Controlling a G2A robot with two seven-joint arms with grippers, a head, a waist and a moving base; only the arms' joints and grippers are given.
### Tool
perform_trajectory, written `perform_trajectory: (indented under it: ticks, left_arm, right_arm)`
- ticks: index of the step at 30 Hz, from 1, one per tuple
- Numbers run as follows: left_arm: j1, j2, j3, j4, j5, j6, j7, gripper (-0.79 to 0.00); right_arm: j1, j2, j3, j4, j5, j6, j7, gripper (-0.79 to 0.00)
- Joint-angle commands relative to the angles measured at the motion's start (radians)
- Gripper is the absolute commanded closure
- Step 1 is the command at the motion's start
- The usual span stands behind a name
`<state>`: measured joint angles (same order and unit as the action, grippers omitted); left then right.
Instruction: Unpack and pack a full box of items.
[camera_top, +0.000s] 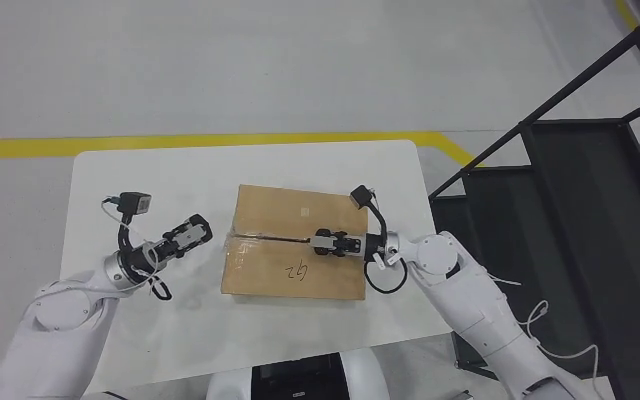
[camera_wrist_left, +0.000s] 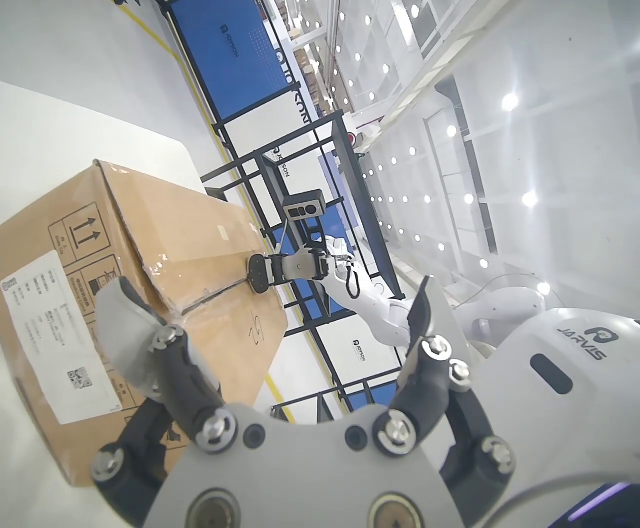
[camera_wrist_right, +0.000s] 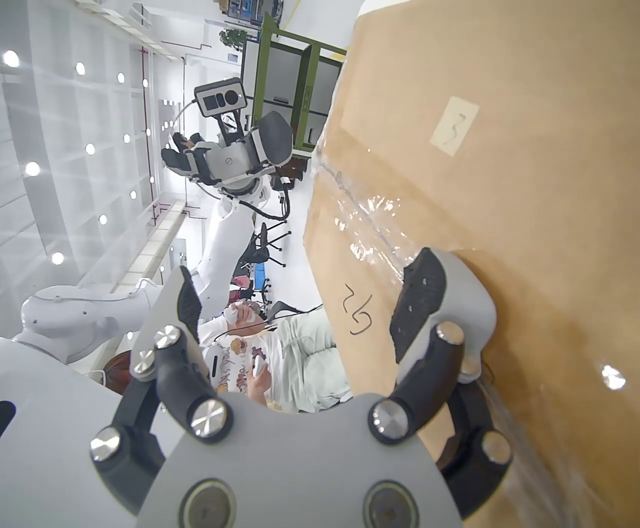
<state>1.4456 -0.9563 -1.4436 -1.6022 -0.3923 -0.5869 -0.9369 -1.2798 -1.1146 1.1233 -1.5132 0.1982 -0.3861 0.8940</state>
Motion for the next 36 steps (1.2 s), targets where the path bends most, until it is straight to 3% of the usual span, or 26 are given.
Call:
perform_trajectory:
  ticks: [1, 6, 17, 36]
  left_arm:
    - [-0.012, 0.000, 0.019, 0.005, 0.007, 0.025, -0.033, -0.785]
    - [-0.048, -0.005, 0.064, 0.045, 0.018, 0.059, -0.057, -0.785]
    - [-0.106, -0.021, 0.137, 0.122, 0.039, 0.033, -0.024, -0.785]
    - [-0.172, -0.039, 0.197, 0.213, 0.009, 0.006, -0.015, -0.785]
  right_arm:
    - [-0.001, 0.000, -0.002, 0.001, -0.003, -0.003, -0.002, -0.785]
    - [-0.007, 0.002, -0.001, -0.002, -0.008, -0.008, -0.004, -0.785]
    - [-0.017, 0.006, 0.005, -0.015, -0.009, -0.029, -0.007, -0.785]
    - [-0.038, 0.019, 0.047, -0.067, 0.057, -0.049, 0.027, -0.785]
